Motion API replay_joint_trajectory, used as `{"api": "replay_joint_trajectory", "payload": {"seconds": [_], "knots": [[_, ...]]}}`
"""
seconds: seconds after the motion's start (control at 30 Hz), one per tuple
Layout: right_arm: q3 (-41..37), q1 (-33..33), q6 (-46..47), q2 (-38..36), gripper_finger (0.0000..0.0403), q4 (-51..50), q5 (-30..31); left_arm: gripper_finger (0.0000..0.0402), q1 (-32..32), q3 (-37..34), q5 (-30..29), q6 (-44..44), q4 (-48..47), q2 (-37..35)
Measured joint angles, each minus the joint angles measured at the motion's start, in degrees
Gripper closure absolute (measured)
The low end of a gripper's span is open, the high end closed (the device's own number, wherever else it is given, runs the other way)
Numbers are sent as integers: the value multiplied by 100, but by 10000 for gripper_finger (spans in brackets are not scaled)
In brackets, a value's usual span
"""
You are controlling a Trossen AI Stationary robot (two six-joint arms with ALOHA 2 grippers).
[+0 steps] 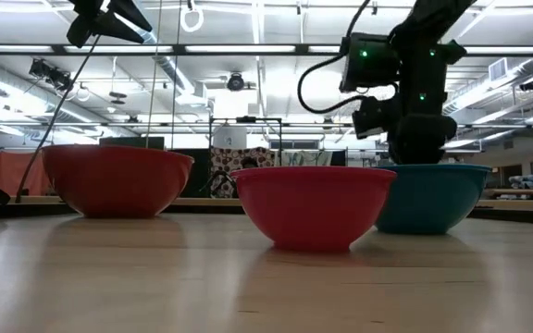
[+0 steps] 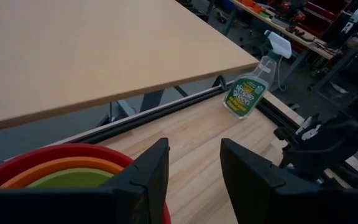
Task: Nest bowls inside each other
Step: Stack the blue bowl on top of the green bowl
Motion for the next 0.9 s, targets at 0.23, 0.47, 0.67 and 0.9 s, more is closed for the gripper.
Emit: {"api": "replay_joint_trajectory", "payload": {"seconds": [0.23,0.47,0.67,0.9], "knots": [[420,-225,471,-38,385,70,-465,253,0,0,50,-33,8,-2],[1238,-491,981,51,373,1292,-391,253,-86,0,70,684,754,-157],[2492,-590,1124,1089,384,2227,-546,253,-553,0,205,1765,1224,-292],[5009,-600,1134,2808,368,2283,-493,253,-998,0,197,1725,1156,-318]]}}
